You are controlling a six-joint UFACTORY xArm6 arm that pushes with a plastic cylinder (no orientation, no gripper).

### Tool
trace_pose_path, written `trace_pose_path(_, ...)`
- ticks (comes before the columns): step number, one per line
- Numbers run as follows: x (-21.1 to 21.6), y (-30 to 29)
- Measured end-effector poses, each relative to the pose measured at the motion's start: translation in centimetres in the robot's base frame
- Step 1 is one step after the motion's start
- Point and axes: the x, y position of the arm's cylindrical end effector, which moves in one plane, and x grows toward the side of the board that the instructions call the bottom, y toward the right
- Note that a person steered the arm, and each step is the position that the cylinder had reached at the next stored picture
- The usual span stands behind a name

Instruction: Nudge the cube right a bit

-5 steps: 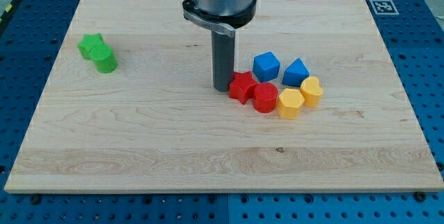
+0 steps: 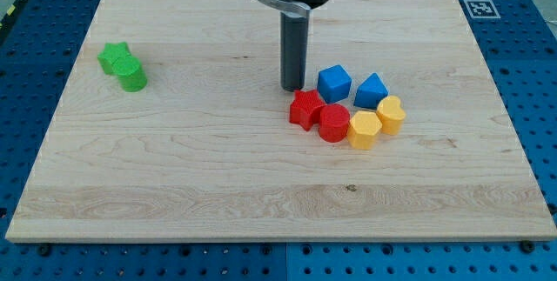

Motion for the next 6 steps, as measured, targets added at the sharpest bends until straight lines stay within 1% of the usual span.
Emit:
trace_pose_path(2, 0.4, 0.4)
trace_pose_path(3, 1.3, 0.4)
trace_pose_path(6, 1.3, 0.8)
